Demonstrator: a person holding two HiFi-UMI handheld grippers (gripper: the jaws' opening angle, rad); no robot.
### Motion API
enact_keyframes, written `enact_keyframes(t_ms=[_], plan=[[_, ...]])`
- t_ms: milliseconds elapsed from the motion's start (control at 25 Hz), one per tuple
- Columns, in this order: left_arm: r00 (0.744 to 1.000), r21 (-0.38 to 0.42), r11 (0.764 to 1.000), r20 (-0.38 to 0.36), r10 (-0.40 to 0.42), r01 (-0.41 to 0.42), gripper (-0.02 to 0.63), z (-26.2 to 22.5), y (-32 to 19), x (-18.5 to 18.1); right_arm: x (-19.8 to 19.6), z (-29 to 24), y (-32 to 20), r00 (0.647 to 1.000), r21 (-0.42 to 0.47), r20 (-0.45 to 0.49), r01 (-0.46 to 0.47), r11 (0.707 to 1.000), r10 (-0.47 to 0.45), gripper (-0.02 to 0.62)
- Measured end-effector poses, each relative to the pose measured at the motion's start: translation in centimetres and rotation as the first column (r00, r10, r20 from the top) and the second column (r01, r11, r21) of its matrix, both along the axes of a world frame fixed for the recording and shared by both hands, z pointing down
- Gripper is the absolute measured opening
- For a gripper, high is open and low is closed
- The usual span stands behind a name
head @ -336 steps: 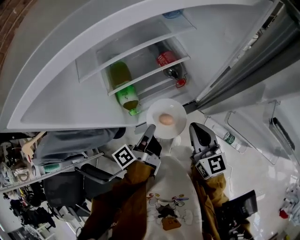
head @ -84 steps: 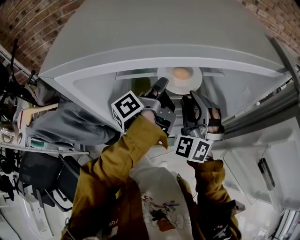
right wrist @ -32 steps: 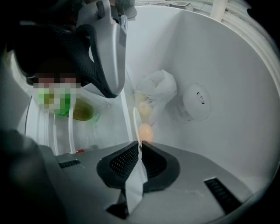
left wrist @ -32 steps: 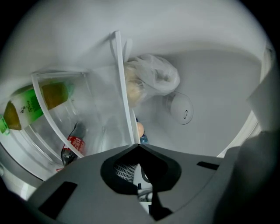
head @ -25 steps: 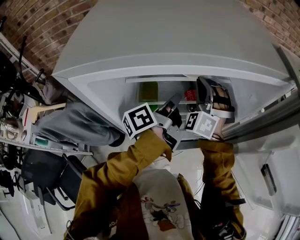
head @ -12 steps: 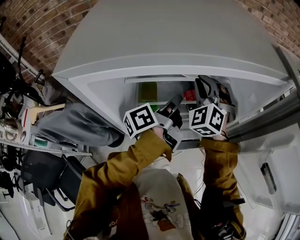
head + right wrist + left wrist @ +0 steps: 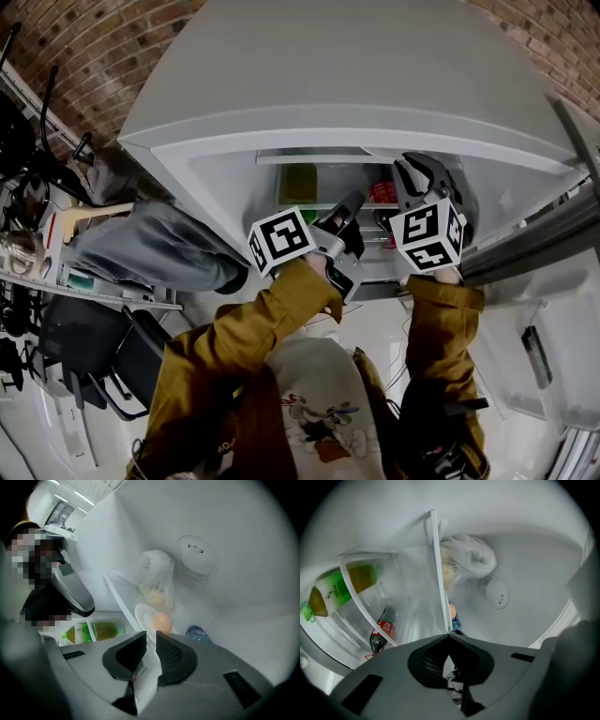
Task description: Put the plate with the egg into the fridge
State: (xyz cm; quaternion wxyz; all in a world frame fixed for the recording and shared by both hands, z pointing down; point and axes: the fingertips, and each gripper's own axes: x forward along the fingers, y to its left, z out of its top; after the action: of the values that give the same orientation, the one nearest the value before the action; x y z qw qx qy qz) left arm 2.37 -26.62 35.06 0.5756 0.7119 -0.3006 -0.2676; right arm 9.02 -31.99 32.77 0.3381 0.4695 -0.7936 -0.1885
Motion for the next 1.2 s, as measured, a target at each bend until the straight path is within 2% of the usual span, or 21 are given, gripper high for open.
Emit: enact_keyframes(t_ms=[160,360,520,680,960,1080,1200], plan=[[1.0,0.007,1.0,0.004,-0.002,0.002,0.006,0.0,0.1,-0.3,-0.2,-0.6,0.6,0.999,0.02,0.035,-0.005,1.0,0.004,0.046],[1.0,0.014,1.0,-0.003,-0.014,0.014,0.006,0.0,0.2,-0.6,-0.2,-2.8,2.1,0.996,0.109,0.086,-0.02,0.994,0.011,0.044],[0.999,0.069,0.998,0.037,-0.009,0.006,0.006,-0.8,0.2,-0.5,-0.6,-4.2,3.5,0.989,0.148,0.15,-0.006,0.989,-0.016,0.044],[0.994,0.134,0.991,0.111,-0.018,0.003,0.006,-1.2,0.4,-0.3,-0.6,-5.1,4.9,0.98,0.189,0.199,-0.007,0.982,-0.031,0.044],[0.972,0.273,0.962,0.227,-0.058,-0.006,0.006,-2.4,1.1,-0.3,0.0,-5.4,6.8,0.959,0.239,0.282,-0.036,0.97,-0.034,0.043],[0.949,0.358,0.933,0.303,-0.084,-0.031,0.006,-3.0,1.7,0.0,0.4,-5.4,8.1,0.944,0.287,0.327,-0.06,0.956,-0.039,0.022],[0.915,0.44,0.897,0.38,-0.135,-0.05,0.006,-3.1,2.0,-0.1,0.5,-5.1,8.8,0.921,0.291,0.388,-0.085,0.953,-0.037,0.005]])
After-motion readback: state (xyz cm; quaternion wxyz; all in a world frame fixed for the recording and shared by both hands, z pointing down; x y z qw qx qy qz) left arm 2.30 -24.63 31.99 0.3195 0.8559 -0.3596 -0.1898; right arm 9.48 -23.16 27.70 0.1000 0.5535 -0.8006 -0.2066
